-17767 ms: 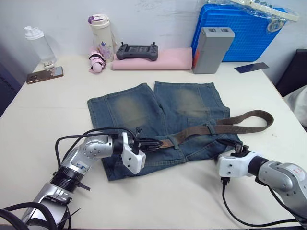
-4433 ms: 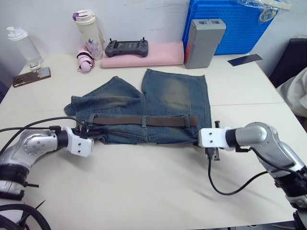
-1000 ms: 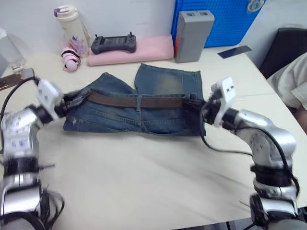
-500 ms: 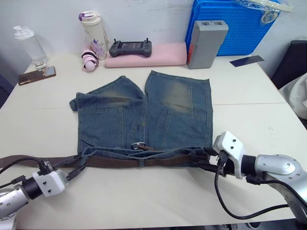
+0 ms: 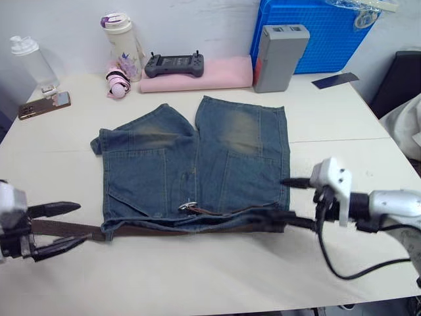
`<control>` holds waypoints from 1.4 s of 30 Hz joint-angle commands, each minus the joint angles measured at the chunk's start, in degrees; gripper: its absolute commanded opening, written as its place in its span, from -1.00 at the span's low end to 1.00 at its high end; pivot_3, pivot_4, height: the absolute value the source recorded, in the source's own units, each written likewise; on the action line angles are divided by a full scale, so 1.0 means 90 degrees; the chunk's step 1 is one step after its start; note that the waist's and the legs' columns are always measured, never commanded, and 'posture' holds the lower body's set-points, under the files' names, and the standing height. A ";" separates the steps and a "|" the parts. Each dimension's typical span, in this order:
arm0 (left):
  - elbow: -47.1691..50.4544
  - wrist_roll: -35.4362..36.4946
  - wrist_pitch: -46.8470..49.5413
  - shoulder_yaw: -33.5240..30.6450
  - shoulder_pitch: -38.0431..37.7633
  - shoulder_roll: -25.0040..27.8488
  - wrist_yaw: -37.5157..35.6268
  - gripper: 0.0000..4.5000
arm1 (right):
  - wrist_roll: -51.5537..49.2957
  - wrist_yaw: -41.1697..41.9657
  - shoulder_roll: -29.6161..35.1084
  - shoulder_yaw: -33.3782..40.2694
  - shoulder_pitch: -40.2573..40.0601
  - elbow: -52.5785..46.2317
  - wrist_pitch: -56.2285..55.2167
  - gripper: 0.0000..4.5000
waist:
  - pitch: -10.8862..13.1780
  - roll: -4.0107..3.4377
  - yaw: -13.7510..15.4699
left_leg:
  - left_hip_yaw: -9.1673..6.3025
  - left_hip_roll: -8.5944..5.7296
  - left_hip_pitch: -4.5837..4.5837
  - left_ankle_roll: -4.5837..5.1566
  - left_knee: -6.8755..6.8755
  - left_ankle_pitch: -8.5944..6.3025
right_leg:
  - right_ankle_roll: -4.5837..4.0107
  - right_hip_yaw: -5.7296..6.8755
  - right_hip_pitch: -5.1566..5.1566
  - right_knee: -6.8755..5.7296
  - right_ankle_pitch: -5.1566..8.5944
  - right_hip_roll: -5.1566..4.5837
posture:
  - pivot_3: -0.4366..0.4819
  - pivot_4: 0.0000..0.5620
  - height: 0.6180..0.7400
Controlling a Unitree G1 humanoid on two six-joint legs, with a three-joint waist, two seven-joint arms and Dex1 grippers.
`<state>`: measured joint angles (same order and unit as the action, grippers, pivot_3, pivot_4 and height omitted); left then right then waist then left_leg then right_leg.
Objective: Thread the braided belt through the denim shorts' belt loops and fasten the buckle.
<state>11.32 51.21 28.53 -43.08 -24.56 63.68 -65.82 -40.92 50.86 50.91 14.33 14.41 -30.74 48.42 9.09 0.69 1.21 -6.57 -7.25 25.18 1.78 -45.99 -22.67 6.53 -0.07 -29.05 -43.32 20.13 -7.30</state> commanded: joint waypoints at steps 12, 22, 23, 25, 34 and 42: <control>0.0323 -0.0444 0.0575 0.1297 0.2111 -0.1292 0.1833 0.99 | 0.1129 -0.1010 -0.0813 -0.1339 0.1020 0.0751 -0.0677 1.00 | -0.0011 -0.0026 -0.0289 | 0.0033 -0.0005 0.0194 0.0060 -0.0065 0.0060 | 0.0006 0.0304 0.0044 -0.0090 0.0067 -0.0290 | -0.05 -0.47 -0.53; -0.0924 -0.2460 -0.0093 0.3277 0.3486 -0.1579 0.2117 0.99 | 0.2328 -0.0767 -0.0780 -0.2667 0.1405 0.1801 -0.0929 1.00 | -0.0025 -0.0016 0.0017 | -0.0229 -0.0262 0.0325 0.0087 -0.0186 0.0097 | -0.0068 0.0078 -0.0120 -0.0331 0.0107 -0.0318 | -0.05 -0.47 -0.53; -0.1074 -0.2621 -0.0181 0.3467 0.3742 -0.1650 0.2111 0.99 | 0.2490 -0.0722 -0.0740 -0.2833 0.1438 0.1935 -0.0936 1.00 | -0.0026 -0.0016 0.0011 | -0.0228 -0.0261 0.0331 0.0088 -0.0188 0.0097 | -0.0067 0.0076 -0.0125 -0.0332 0.0106 -0.0318 | -0.05 -0.47 -0.53; -0.1254 -0.2804 -0.0285 0.3656 0.4023 -0.1741 0.2067 0.99 | 0.2687 -0.0648 -0.0696 -0.3006 0.1474 0.2074 -0.0950 1.00 | -0.0028 -0.0013 0.0000 | -0.0214 -0.0262 0.0333 0.0094 -0.0189 0.0093 | -0.0065 0.0073 -0.0135 -0.0338 0.0105 -0.0322 | -0.05 -0.47 -0.53; -0.2583 -0.3794 -0.0512 0.4743 0.4863 -0.1767 0.1452 0.99 | 0.2636 -0.0486 -0.0393 -0.3001 0.1384 0.2246 0.0224 1.00 | -0.0087 -0.0003 -0.0032 | -0.0180 -0.0261 0.0339 0.0102 -0.0217 0.0088 | -0.0063 0.0069 -0.0146 -0.0355 0.0104 -0.0330 | -0.05 -0.47 -0.53; -0.2858 -0.4296 -0.0958 0.5174 0.4909 -0.1848 0.1095 -0.13 | 0.2784 -0.0804 -0.0672 -0.3386 0.1392 0.2387 0.0821 -0.16 | -0.0275 0.0003 -0.0045 | -0.0168 -0.0260 0.0323 0.0112 -0.0218 0.0077 | -0.0058 0.0050 -0.0141 -0.0358 0.0107 -0.0330 | -0.05 -0.47 -0.53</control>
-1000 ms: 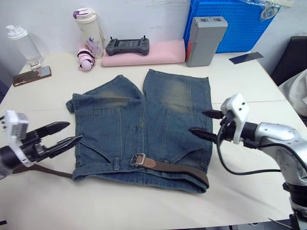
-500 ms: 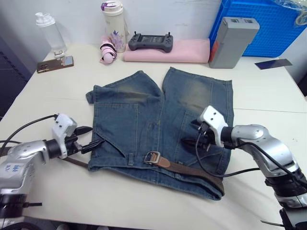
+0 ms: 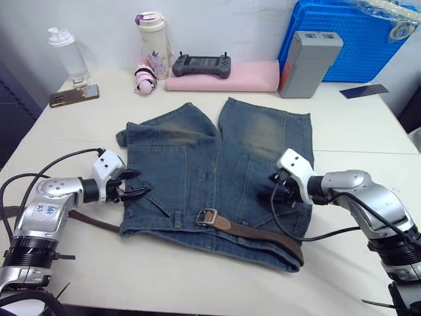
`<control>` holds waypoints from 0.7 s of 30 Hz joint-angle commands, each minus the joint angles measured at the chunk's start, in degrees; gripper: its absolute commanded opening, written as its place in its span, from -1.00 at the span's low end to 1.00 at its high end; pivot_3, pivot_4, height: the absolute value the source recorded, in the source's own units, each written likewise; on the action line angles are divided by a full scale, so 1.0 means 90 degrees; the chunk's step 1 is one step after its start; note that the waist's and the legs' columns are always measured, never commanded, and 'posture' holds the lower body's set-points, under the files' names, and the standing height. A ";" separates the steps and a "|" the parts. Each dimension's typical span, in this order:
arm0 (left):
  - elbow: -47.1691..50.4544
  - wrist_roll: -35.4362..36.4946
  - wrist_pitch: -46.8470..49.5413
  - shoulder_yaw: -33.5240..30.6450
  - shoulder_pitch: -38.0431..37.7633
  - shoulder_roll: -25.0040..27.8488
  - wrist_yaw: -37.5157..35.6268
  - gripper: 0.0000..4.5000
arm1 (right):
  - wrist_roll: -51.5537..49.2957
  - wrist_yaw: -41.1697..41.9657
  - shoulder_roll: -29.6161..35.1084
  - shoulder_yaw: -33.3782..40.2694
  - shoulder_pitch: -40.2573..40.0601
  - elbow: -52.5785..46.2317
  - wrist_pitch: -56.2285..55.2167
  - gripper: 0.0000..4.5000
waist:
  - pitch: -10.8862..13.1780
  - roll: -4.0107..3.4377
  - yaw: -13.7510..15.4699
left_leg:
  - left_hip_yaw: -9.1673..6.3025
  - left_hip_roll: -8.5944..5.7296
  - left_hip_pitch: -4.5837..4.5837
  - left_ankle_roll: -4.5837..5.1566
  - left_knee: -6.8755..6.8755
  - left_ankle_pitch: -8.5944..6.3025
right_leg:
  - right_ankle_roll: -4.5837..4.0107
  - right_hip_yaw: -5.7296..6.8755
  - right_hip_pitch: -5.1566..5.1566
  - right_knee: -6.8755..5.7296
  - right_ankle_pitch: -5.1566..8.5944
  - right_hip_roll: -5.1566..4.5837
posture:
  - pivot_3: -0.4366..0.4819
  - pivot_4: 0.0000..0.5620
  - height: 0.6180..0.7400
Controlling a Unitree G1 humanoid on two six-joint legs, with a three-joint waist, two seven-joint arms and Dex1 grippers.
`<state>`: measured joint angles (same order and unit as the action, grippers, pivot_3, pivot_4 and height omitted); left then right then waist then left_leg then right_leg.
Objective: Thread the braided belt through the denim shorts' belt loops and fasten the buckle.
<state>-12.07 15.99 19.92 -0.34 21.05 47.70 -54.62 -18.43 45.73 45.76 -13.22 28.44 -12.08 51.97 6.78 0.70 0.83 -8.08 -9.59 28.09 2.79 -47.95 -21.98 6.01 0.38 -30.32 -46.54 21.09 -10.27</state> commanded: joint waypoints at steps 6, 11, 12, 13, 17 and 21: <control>-0.0974 -0.0934 -0.0494 0.0795 0.0384 -0.0461 0.0101 -0.97 | 0.0758 -0.0931 -0.0451 -0.0185 0.0059 0.0923 0.0260 -0.99 | -0.0053 -0.0003 0.0024 | 0.0001 0.0000 -0.0081 0.0015 0.0008 -0.0014 | 0.0012 -0.0005 0.0097 0.0040 0.0010 0.0004 | -0.05 -0.47 -0.53; -0.2123 -0.1727 -0.1402 0.1109 0.1249 -0.0871 0.0832 -0.97 | 0.1106 -0.1457 -0.0662 0.0065 0.0457 0.1652 -0.0102 -0.99 | -0.0116 0.0009 0.0066 | 0.0016 -0.0006 -0.0115 0.0024 0.0011 -0.0021 | 0.0053 -0.0039 0.0130 0.0073 0.0034 0.0011 | -0.05 -0.47 -0.53; -0.2384 -0.1880 -0.1601 0.1143 0.1466 -0.0955 0.1074 -0.97 | 0.1139 -0.1537 -0.0704 0.0118 0.0528 0.1771 -0.0159 -0.99 | -0.0121 0.0017 0.0075 | 0.0018 -0.0008 -0.0123 0.0024 0.0010 -0.0021 | 0.0054 -0.0047 0.0131 0.0073 0.0035 0.0013 | -0.05 -0.47 -0.53; -0.2666 -0.1976 -0.1791 0.1132 0.1744 -0.1061 0.1288 -0.97 | 0.1162 -0.1606 -0.0755 0.0175 0.0613 0.1868 -0.0210 -0.99 | -0.0123 0.0020 0.0094 | 0.0031 -0.0013 -0.0128 0.0025 0.0010 -0.0021 | 0.0066 -0.0065 0.0148 0.0077 0.0042 0.0012 | -0.05 -0.47 -0.53; -0.3489 -0.2349 -0.2472 0.1149 0.2423 -0.1207 0.1992 -0.97 | 0.1214 -0.1764 -0.0866 0.0286 0.0743 0.2084 -0.0360 -0.99 | -0.0123 0.0021 0.0224 | 0.0035 -0.0048 -0.0143 0.0028 0.0002 -0.0011 | 0.0130 -0.0091 0.0187 0.0078 0.0077 -0.0013 | -0.05 -0.47 -0.53; -0.4059 -0.2573 -0.3099 0.1176 0.2744 -0.1243 0.2347 -0.97 | 0.1223 -0.1824 -0.0941 0.0332 0.0757 0.2178 -0.0427 -0.99 | -0.0127 0.0031 0.0173 | 0.0036 -0.0045 -0.0077 0.0006 -0.0004 -0.0005 | 0.0146 -0.0094 0.0096 0.0031 0.0077 -0.0015 | -0.05 -0.47 -0.53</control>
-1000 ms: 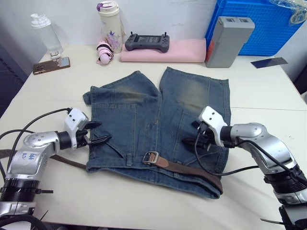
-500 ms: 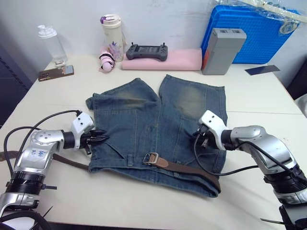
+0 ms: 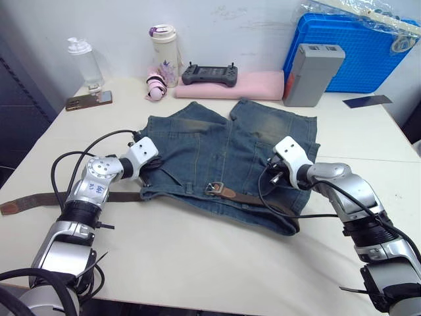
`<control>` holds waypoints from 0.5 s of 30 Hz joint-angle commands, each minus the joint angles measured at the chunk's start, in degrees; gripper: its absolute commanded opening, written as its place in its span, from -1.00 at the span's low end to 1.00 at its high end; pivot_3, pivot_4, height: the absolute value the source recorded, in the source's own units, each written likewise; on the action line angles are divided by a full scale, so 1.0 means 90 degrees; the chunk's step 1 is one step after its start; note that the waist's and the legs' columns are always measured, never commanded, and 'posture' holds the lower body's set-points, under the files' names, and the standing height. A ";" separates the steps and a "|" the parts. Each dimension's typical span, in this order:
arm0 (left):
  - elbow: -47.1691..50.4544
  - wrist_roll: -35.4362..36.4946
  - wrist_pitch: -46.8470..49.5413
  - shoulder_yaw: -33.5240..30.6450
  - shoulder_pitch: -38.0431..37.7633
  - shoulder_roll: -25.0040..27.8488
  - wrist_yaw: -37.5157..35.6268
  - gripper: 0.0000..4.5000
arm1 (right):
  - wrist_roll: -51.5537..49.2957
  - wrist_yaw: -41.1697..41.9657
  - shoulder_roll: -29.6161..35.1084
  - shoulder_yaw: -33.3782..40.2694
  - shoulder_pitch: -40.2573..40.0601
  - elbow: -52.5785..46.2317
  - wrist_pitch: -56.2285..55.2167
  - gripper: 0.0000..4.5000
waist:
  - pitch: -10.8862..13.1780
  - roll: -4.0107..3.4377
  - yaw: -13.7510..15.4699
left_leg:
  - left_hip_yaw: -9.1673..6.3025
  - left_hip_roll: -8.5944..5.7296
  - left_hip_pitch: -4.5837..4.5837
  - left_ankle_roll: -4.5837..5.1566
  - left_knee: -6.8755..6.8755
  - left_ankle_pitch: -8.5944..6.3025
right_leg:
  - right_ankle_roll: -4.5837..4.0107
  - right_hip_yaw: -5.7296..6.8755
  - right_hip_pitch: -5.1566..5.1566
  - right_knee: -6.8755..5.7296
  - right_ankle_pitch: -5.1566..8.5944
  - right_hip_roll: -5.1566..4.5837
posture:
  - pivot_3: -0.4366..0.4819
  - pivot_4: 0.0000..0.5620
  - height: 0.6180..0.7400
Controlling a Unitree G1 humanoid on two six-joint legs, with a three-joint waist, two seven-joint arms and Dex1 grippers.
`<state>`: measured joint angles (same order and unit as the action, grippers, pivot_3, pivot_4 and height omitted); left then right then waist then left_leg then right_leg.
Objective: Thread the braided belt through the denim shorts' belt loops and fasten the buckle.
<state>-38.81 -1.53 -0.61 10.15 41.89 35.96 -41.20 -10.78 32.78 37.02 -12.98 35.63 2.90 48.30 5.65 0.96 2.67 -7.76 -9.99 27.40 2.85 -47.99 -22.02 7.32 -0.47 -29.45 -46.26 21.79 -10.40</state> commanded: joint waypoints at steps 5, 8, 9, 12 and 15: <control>-0.1185 -0.0574 -0.1168 -0.0162 0.0577 0.0013 0.1001 -0.97 | 0.0207 -0.0463 -0.0086 0.0541 -0.0069 0.0299 -0.0024 -0.99 | -0.0001 0.0003 -0.0174 | -0.0023 0.0001 0.0001 0.0002 0.0004 -0.0021 | 0.0002 0.0006 -0.0027 -0.0048 -0.0001 0.0002 | -0.05 -0.47 -0.53; -0.0864 -0.0244 -0.1182 -0.0470 0.0523 0.0048 0.0891 -0.80 | -0.0018 -0.0495 -0.0136 0.0919 -0.0089 -0.0106 0.0084 -1.00 | 0.0015 0.0011 -0.0178 | -0.0030 -0.0011 0.0012 0.0019 0.0003 -0.0034 | 0.0002 0.0005 -0.0028 -0.0035 -0.0001 0.0002 | -0.05 -0.47 -0.53; -0.0608 -0.0048 -0.1041 -0.0626 0.0458 0.0077 0.0786 -0.60 | -0.0104 -0.0559 -0.0172 0.1129 -0.0108 -0.0287 0.0159 -0.85 | 0.0021 0.0015 -0.0180 | -0.0032 -0.0011 0.0020 0.0019 0.0001 -0.0034 | 0.0002 0.0005 -0.0034 -0.0032 -0.0001 0.0002 | -0.05 -0.47 -0.53; 0.0442 0.0481 -0.0429 -0.1073 0.0135 0.0219 0.0481 -0.10 | -0.0432 -0.0552 -0.0182 0.1671 -0.0210 -0.0986 0.0450 -0.30 | 0.0027 0.0017 -0.0285 | -0.0035 -0.0011 0.0095 0.0017 -0.0007 -0.0031 | 0.0004 0.0003 -0.0109 -0.0050 -0.0003 0.0001 | -0.05 -0.47 -0.53; 0.1900 0.1062 0.0600 -0.1608 -0.0262 0.0362 0.0406 0.46 | -0.0845 -0.0557 -0.0263 0.2246 -0.0193 -0.1815 0.0844 0.29 | 0.0037 0.0012 -0.0356 | -0.0068 -0.0011 0.0099 0.0015 -0.0004 -0.0032 | 0.0004 0.0005 -0.0115 -0.0063 -0.0003 0.0003 | -0.05 -0.47 -0.53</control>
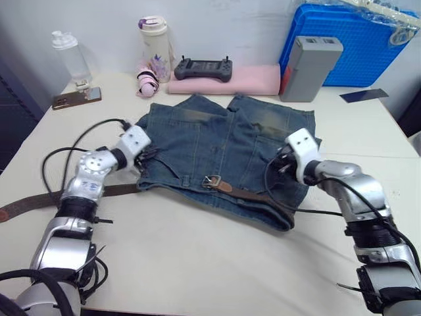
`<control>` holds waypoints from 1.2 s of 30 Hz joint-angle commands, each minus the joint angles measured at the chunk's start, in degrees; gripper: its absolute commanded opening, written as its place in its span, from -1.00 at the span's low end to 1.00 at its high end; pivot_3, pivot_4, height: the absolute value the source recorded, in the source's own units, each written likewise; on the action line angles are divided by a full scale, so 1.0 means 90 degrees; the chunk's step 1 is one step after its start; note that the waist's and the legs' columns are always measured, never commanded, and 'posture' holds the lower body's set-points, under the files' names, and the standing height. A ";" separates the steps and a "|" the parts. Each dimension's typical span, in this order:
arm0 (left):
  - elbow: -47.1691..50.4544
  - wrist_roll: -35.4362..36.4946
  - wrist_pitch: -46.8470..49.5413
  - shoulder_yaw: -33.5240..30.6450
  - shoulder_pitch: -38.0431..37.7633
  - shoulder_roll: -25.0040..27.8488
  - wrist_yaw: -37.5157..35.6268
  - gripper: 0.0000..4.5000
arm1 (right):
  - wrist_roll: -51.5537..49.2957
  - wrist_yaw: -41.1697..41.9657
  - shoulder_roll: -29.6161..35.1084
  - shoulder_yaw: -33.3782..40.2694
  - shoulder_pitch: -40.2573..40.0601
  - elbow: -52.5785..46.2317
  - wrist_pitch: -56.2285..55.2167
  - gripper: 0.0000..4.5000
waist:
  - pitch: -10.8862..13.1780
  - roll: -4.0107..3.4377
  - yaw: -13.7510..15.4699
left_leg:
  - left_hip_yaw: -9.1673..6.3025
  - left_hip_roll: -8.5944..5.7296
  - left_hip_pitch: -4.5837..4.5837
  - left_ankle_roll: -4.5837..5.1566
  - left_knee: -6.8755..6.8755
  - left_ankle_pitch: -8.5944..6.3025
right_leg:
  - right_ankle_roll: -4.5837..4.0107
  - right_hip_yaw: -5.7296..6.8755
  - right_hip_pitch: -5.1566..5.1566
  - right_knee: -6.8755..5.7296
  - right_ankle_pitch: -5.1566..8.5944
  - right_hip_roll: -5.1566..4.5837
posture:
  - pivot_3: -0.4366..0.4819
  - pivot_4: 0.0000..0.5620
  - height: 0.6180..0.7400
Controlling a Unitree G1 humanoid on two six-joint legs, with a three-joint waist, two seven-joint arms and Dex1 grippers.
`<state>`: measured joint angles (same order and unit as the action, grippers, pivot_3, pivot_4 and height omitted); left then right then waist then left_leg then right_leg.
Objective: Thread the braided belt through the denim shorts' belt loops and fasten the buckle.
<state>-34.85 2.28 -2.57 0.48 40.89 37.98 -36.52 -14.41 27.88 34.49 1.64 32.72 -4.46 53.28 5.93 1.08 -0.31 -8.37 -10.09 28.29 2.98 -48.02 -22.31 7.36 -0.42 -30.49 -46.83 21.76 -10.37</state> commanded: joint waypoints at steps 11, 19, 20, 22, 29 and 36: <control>0.5404 0.3453 0.5589 -0.3594 -0.1953 0.0180 0.1043 0.87 | -0.1784 -0.0322 -0.0584 0.1793 0.0002 -0.3068 0.0916 0.98 | 0.0021 -0.0015 -0.0148 | -0.0022 0.0001 -0.0016 -0.0026 0.0012 0.0012 | 0.0000 -0.0001 0.0013 0.0008 0.0000 0.0010 | -0.05 -0.47 -0.53; 0.6038 0.5143 0.8054 -0.6378 -0.3010 -0.0413 0.2602 0.87 | -0.3348 0.1264 0.0079 0.1903 -0.0999 -0.3744 0.0598 0.98 | 0.0036 -0.0011 -0.0132 | -0.0031 0.0001 -0.0020 -0.0033 0.0010 0.0019 | -0.0001 -0.0005 0.0021 0.0009 0.0001 0.0016 | -0.05 -0.47 -0.53; 0.6053 0.5189 0.8333 -0.6567 -0.3088 -0.0469 0.2830 0.87 | -0.3412 0.1436 0.0222 0.1835 -0.1102 -0.3754 0.0499 0.98 | 0.0038 -0.0007 -0.0130 | -0.0031 0.0002 -0.0023 -0.0032 0.0011 0.0018 | -0.0002 -0.0004 0.0025 0.0011 0.0001 0.0017 | -0.05 -0.47 -0.53; 0.6117 0.5234 0.8965 -0.6976 -0.3055 -0.0648 0.3354 0.87 | -0.3558 0.1747 0.0429 0.1720 -0.1236 -0.3742 0.0357 0.98 | 0.0042 -0.0005 -0.0108 | -0.0031 0.0003 -0.0022 -0.0032 0.0010 0.0018 | -0.0002 -0.0004 0.0033 0.0023 0.0001 0.0015 | -0.05 -0.47 -0.53; 0.7359 0.4435 1.0560 -0.8349 -0.1728 -0.1767 0.5612 0.87 | -0.3813 0.2895 0.0995 0.1149 -0.1458 -0.3539 -0.0167 0.98 | 0.0065 0.0012 0.0065 | -0.0033 0.0025 -0.0070 -0.0035 0.0008 0.0019 | -0.0002 -0.0005 0.0125 0.0109 0.0002 0.0046 | -0.05 -0.47 -0.53; 0.7299 0.3681 1.0563 -0.8392 -0.0881 -0.1754 0.6959 0.87 | -0.3919 0.3600 0.1340 0.0732 -0.1629 -0.3379 -0.0406 0.98 | 0.0077 0.0031 0.0198 | -0.0029 0.0060 -0.0095 -0.0062 0.0012 -0.0013 | -0.0002 -0.0002 0.0132 0.0109 0.0002 0.0081 | -0.05 -0.47 -0.53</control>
<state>30.96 37.10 92.78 -75.36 31.98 20.24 24.40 -48.13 58.52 45.55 8.07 18.46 -34.74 51.06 6.63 1.35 1.47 -8.63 -9.52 27.43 2.39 -47.92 -22.44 7.34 -0.45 -29.31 -45.87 21.78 -9.58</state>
